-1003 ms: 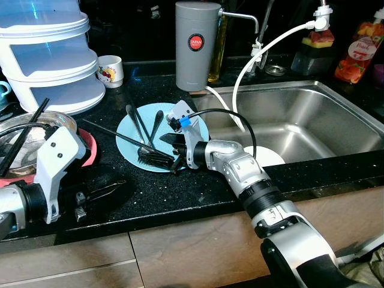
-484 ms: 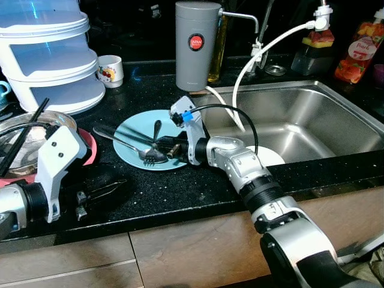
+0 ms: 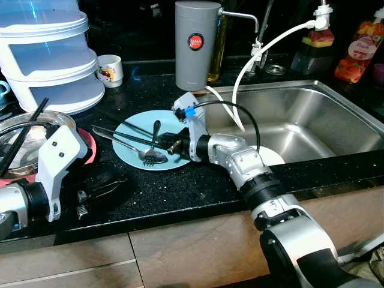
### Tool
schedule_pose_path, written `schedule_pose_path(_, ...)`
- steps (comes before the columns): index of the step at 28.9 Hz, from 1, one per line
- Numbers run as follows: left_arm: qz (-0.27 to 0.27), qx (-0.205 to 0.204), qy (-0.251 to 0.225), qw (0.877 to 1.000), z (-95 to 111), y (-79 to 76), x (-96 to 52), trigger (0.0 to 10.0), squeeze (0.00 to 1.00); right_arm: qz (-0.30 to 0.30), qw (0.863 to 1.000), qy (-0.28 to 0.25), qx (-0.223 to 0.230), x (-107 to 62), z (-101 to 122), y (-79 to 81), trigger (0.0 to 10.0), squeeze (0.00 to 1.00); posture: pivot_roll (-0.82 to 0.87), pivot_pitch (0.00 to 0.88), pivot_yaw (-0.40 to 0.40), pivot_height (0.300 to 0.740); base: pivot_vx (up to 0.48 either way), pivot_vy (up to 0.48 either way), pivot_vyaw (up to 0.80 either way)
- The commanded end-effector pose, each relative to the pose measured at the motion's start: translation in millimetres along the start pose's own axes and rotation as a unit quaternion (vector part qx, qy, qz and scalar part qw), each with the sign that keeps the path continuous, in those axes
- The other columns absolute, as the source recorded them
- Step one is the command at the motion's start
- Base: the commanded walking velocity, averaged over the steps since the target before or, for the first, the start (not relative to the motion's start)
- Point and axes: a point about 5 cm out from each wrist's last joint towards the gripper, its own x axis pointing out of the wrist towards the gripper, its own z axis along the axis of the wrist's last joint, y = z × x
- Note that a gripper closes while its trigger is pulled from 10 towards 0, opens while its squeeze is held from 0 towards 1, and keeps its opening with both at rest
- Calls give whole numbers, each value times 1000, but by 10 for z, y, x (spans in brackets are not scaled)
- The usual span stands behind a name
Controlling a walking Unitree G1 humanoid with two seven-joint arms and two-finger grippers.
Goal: Kitchen organization
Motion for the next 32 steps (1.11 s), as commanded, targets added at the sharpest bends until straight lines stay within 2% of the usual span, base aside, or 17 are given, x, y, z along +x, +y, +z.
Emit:
schedule_pose_path(1,-3,2,-4,1000,3,-8,19,10000,0,3,999,-32,29,-12,113,-12,0,0,61,96,-37,740,0,0,0)
schedule_pose_path(2,-3,2,-5,1000,5,-7,21,10000,0,-1,997,-53,48,-45,186,-51,0,0,61,98,-37,740,0,0,0)
schedule_pose_path(6,-2,3,-9,1000,14,-7,30,10000,0,-9,994,-81,69,-114,284,-122,0,0,61,98,-37,740,0,0,0)
schedule_pose_path(12,-7,0,-35,999,50,-75,140,10000,0,-67,991,-106,51,-307,384,-313,0,0,57,99,-30,740,0,0,0)
schedule_pose_path(14,-8,-1,-38,999,54,-83,153,10000,0,-72,990,-107,51,-328,387,-332,0,0,57,99,-30,740,0,0,0)
schedule_pose_path(18,-12,-3,-55,998,87,-134,245,10000,0,-118,985,-115,55,-639,367,-581,0,0,52,101,-28,740,0,0,0)
schedule_pose_path(20,-11,-3,-58,998,94,-136,257,10000,0,-125,984,-115,54,-688,363,-615,0,0,52,101,-28,740,0,0,0)
schedule_pose_path(21,-13,-3,-66,998,123,-152,310,10000,0,-154,984,-82,15,-853,314,-730,0,0,44,103,-23,740,0,0,0)
schedule_pose_path(23,-14,-5,-73,997,150,-167,355,10000,0,-187,981,-42,-22,-987,261,-831,0,0,44,103,-23,740,0,0,0)
schedule_pose_path(25,-14,-6,-76,997,158,-170,368,10000,0,-199,979,-28,-33,-1029,243,-866,0,0,44,103,-23,740,0,0,0)
schedule_pose_path(27,-13,-5,-77,997,160,-172,382,10000,0,-233,970,8,-61,-1108,194,-940,0,0,39,102,-18,740,0,0,0)
schedule_pose_path(30,-13,-5,-77,997,156,-173,386,10000,0,-243,967,21,-70,-1143,167,-966,0,0,36,102,-15,740,0,0,0)
schedule_pose_path(32,-13,-6,-76,997,152,-176,387,10000,0,-270,957,56,-90,-1255,76,-1043,0,0,35,104,-15,740,0,0,0)
